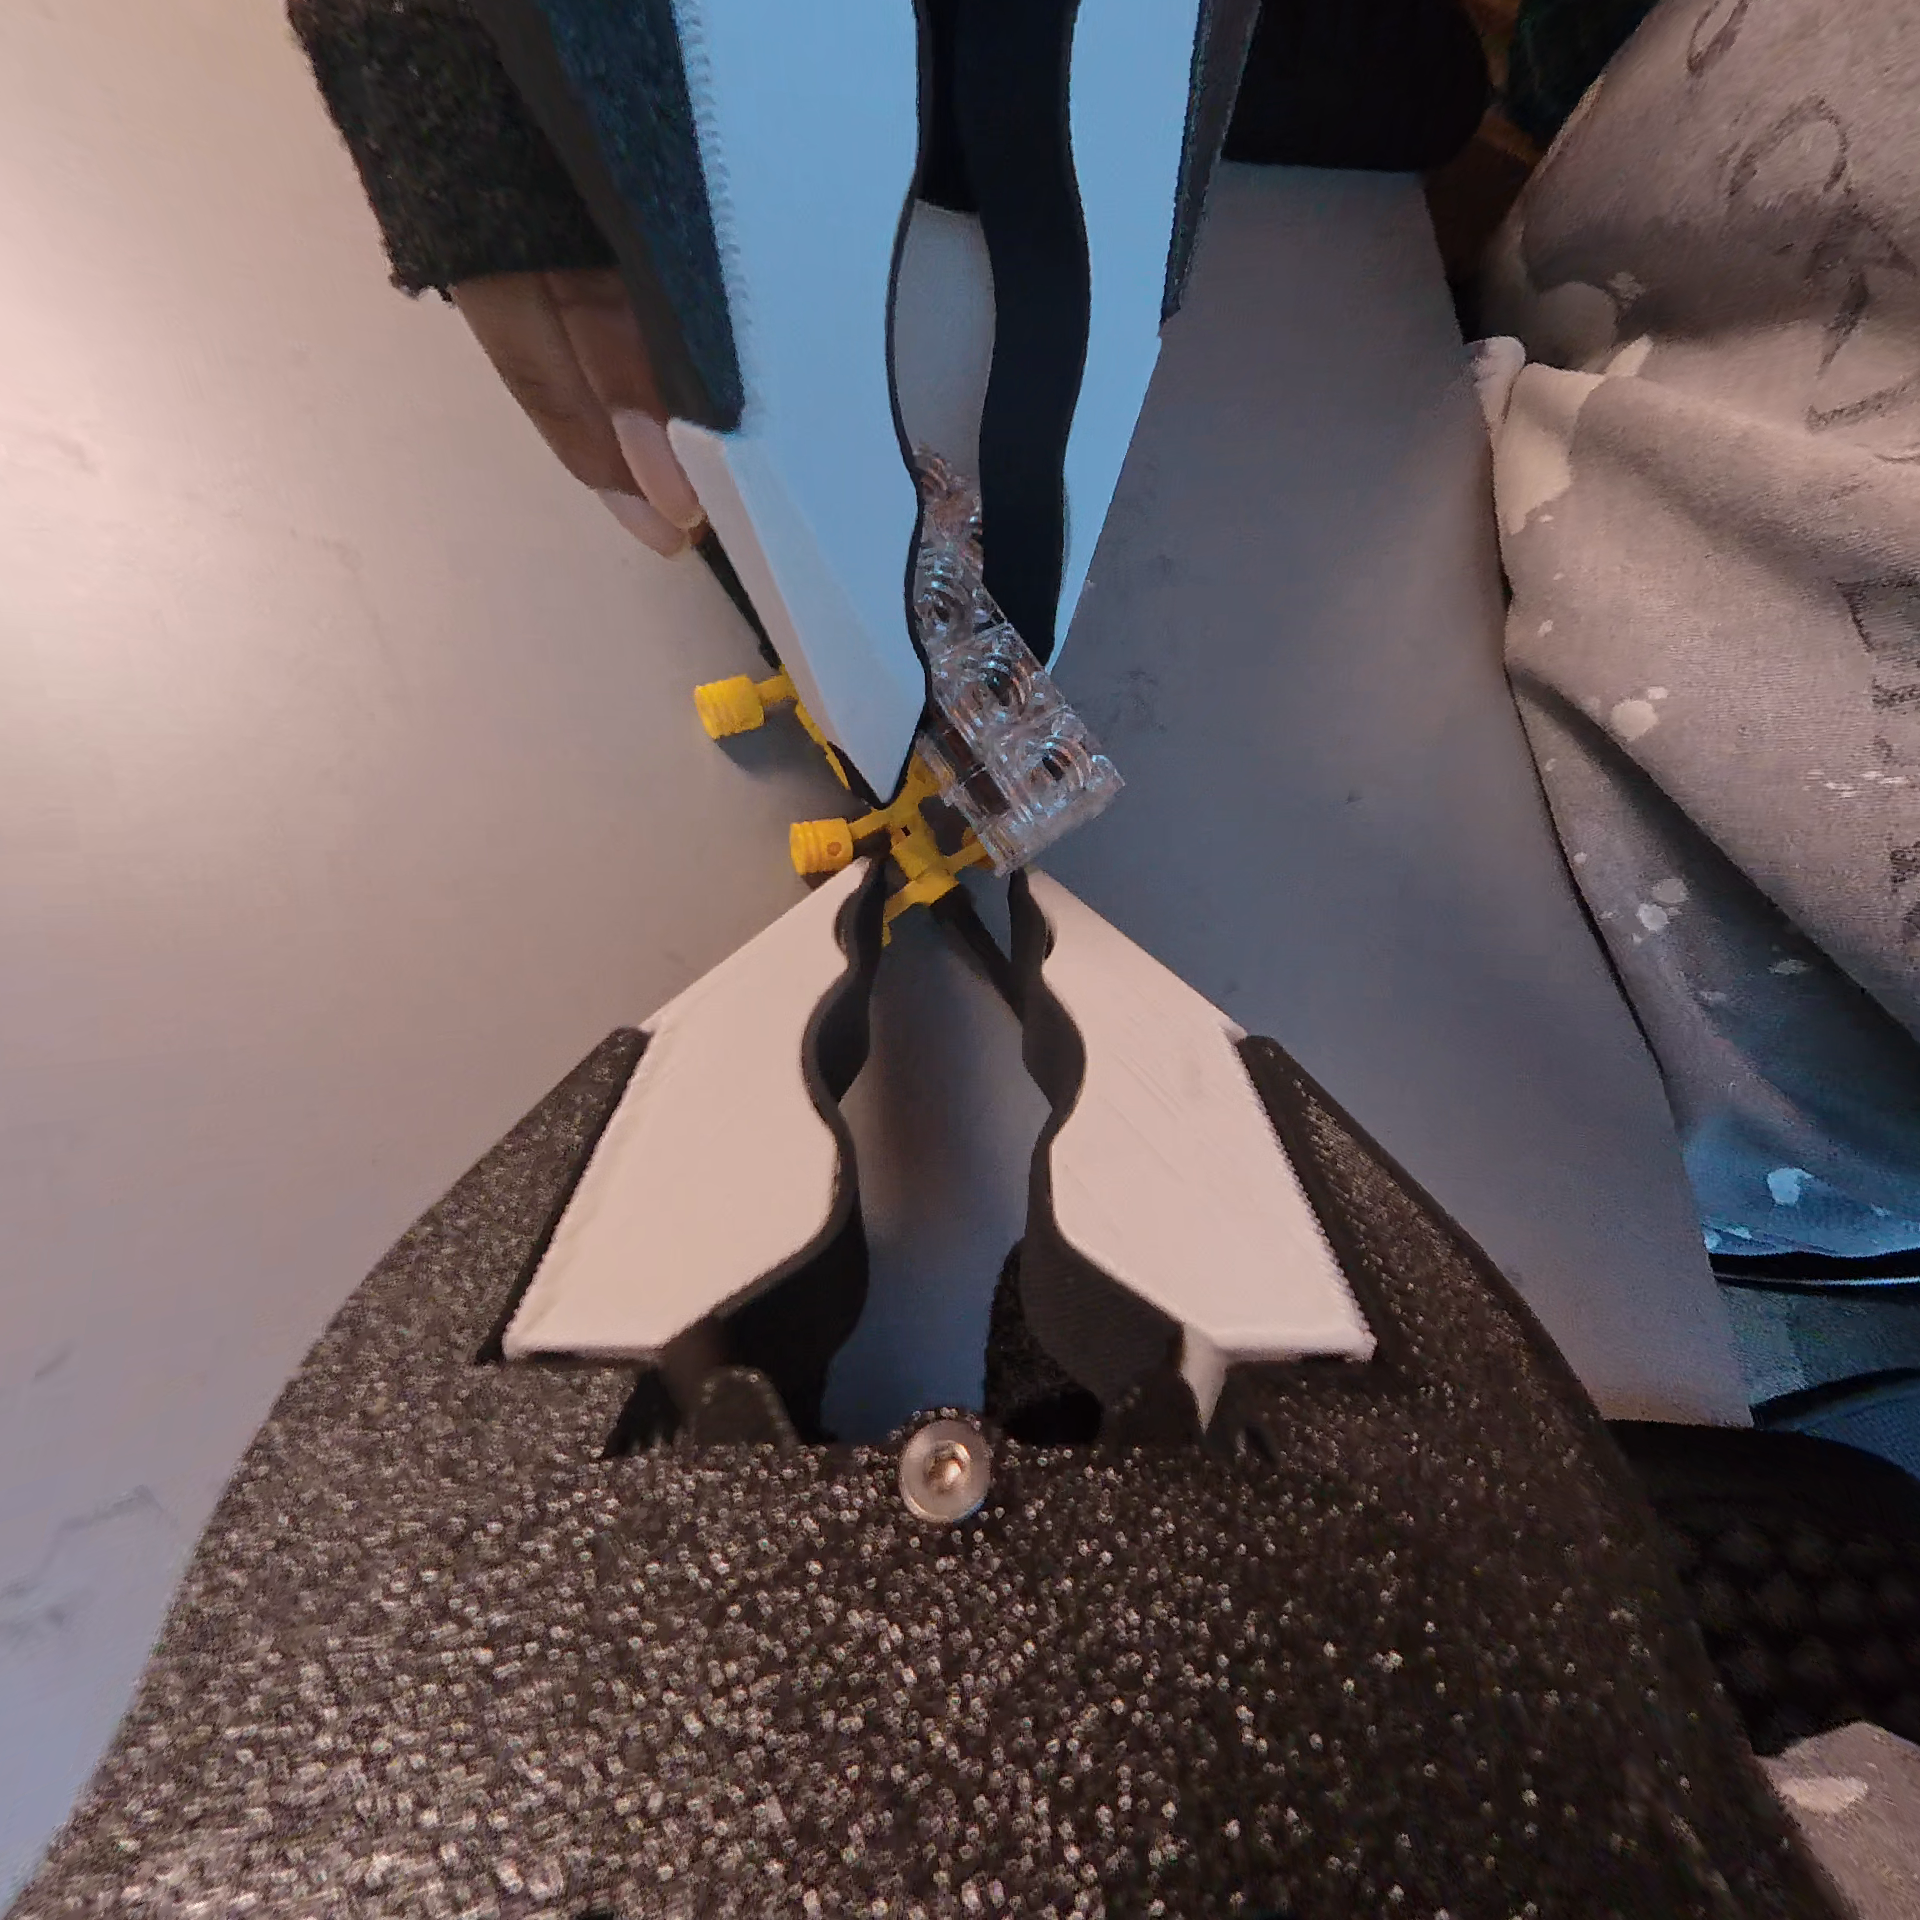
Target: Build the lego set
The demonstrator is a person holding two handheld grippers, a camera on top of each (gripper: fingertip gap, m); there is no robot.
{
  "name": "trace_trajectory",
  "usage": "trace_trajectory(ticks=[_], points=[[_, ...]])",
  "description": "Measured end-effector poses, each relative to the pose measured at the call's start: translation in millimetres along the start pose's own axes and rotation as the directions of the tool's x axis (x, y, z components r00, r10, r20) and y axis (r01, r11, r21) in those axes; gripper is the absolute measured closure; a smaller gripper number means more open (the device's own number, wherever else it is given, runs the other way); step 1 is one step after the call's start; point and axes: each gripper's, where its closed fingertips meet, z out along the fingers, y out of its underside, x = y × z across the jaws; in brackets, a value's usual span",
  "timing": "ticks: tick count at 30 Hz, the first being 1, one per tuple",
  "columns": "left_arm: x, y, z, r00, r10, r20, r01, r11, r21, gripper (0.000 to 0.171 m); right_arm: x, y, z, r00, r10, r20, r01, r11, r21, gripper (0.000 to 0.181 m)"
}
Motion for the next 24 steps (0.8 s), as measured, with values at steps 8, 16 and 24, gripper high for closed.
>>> trace_trajectory(ticks=[8,16,24], points=[[-16,9,-21,0.960,0.000,0.281,-0.002,1.000,0.008,0.149,11,-1,4,1.000,0.004,-0.002,-0.004,1.000,-0.007,0.156],[-6,30,-25,0.916,-0.055,0.398,0.071,0.997,-0.026,0.139,16,0,5,1.000,0.005,-0.005,-0.005,1.000,-0.006,0.156],[-14,26,-22,0.916,-0.123,0.383,0.127,0.992,0.014,0.167,27,3,5,0.997,-0.005,-0.072,-0.001,0.996,-0.086,0.156]])
